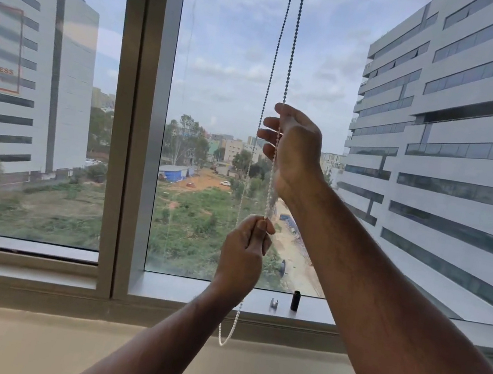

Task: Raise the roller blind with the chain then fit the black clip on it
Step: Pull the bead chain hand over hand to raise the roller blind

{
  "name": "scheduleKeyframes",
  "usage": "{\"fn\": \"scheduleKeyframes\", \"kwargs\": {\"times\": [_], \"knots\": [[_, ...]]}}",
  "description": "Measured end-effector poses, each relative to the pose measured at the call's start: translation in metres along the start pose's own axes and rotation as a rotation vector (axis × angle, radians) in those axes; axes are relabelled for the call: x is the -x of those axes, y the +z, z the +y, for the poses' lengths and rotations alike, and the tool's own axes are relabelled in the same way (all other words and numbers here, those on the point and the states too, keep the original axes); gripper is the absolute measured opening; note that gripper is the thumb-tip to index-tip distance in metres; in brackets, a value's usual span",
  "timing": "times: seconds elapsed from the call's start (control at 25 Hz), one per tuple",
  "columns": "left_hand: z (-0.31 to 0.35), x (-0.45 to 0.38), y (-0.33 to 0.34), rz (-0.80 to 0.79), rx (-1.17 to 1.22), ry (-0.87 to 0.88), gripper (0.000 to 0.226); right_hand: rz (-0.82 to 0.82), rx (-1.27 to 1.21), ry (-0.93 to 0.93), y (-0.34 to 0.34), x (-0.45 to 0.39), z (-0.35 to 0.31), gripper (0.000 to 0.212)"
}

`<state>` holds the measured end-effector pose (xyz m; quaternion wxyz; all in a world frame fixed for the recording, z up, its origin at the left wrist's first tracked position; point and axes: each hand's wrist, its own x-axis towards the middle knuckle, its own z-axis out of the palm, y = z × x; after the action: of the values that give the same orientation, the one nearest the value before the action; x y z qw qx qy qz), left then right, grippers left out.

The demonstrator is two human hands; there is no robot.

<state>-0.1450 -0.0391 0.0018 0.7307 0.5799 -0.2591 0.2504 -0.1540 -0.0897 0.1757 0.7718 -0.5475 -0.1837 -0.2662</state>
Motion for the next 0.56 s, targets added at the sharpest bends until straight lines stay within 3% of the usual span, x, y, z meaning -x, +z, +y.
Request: {"fn": "scheduleKeyframes", "kwargs": {"times": [0.28, 0.56], "knots": [[-0.004, 0.008, 0.002, -0.060, 0.074, -0.075, 0.033, 0.091, 0.159, -0.106, -0.007, 0.008, 0.010, 0.030], [0.005, -0.010, -0.011, 0.019, 0.065, -0.141, 0.035, 0.105, 0.277, -0.191, -0.021, 0.032, 0.032, 0.032]]}}
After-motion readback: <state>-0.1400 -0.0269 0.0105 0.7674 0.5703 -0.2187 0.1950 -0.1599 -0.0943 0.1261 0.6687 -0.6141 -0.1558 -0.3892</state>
